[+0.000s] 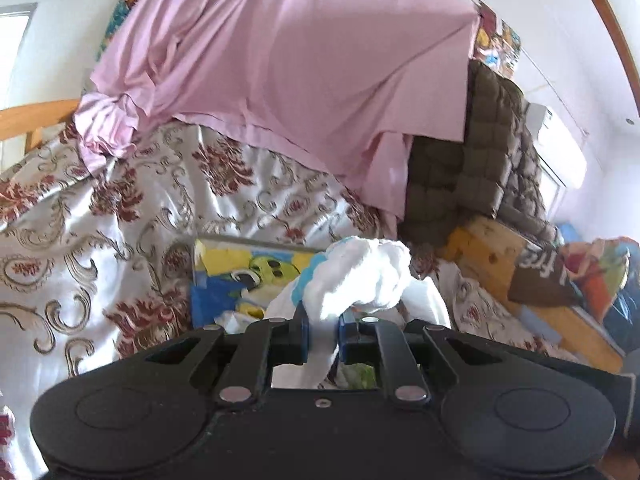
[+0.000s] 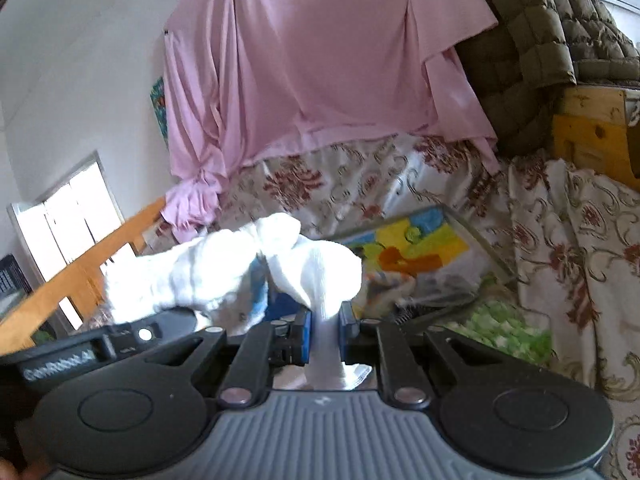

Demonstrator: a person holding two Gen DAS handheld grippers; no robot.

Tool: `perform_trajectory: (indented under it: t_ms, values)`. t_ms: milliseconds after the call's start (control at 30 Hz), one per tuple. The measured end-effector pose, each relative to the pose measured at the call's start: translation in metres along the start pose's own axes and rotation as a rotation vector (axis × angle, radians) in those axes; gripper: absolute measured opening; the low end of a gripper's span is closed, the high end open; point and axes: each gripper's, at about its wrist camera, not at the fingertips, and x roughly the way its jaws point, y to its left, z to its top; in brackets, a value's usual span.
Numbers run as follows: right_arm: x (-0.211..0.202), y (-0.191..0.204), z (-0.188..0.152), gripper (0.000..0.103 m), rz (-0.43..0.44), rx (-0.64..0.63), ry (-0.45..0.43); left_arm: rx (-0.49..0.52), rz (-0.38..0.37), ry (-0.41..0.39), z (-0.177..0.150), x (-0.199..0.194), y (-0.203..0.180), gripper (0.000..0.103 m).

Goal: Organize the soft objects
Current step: 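Lift the bag and cloth with both tools toward the glass tray, then lower the bag and cloth into the tray and open both tools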

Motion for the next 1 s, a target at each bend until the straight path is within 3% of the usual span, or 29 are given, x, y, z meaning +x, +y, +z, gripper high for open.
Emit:
perform_trajectory:
  t_ms: [133, 333, 567, 733, 1000]
  values:
    - [0.019, 0.003, 0.007, 0.015, 0.019, -0.055, -0.021, -0.030, 0.028, 0.005, 0.012, 0.018, 0.009, 0.014]
    - [0.072, -0.023, 0.014, 0.015, 0.021, 0.003, -0.004, -0.081, 0.091, 0.043, 0.027, 0.074, 0.037, 0.014]
    - [0.149, -0.065, 0.025, 0.015, 0.014, 0.145, 0.083, -0.145, 0.145, 0.121, 0.034, 0.159, 0.072, 0.015]
    - [0.198, -0.082, 0.028, 0.015, -0.011, 0.211, 0.205, -0.175, 0.176, 0.181, 0.033, 0.206, 0.083, 0.015]
    - [0.225, -0.109, 0.022, 0.017, -0.075, 0.279, 0.258, -0.114, 0.246, 0.286, 0.031, 0.248, 0.078, 0.019]
